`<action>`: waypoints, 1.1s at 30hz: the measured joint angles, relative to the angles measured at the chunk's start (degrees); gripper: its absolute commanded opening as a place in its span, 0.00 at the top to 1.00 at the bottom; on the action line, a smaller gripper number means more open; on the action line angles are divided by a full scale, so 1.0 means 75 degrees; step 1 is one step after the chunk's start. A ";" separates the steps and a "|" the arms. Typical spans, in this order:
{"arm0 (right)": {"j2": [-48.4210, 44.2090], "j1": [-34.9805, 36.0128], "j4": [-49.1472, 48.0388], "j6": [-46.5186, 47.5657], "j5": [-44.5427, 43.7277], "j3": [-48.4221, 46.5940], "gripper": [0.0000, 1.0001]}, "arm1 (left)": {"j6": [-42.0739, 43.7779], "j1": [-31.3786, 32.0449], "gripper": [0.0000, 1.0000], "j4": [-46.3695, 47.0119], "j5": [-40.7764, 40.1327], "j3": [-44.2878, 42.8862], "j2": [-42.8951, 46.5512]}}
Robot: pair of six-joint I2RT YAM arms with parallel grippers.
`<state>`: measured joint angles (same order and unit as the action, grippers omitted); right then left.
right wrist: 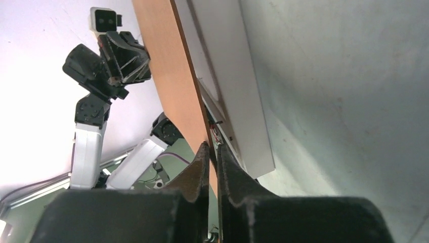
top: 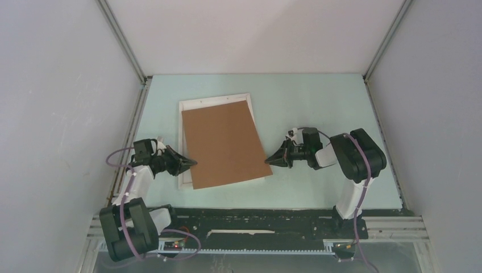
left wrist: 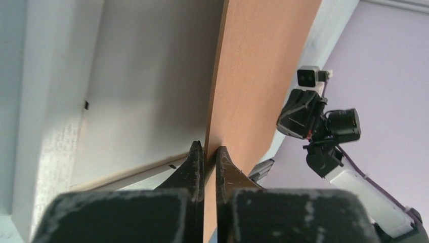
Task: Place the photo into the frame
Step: Place the photo frame item in the photo frame.
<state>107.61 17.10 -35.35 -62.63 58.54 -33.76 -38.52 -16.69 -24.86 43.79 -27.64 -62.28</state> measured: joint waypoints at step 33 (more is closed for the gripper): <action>-0.1102 0.0982 -0.0050 -0.0650 -0.2145 0.0251 1.00 | 0.0682 -0.0093 1.00 -0.0117 -0.1008 -0.1177 -0.1486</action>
<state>99.35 24.47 -35.73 -67.51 42.46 -31.88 -33.41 -17.39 -25.74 36.23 -36.47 -73.43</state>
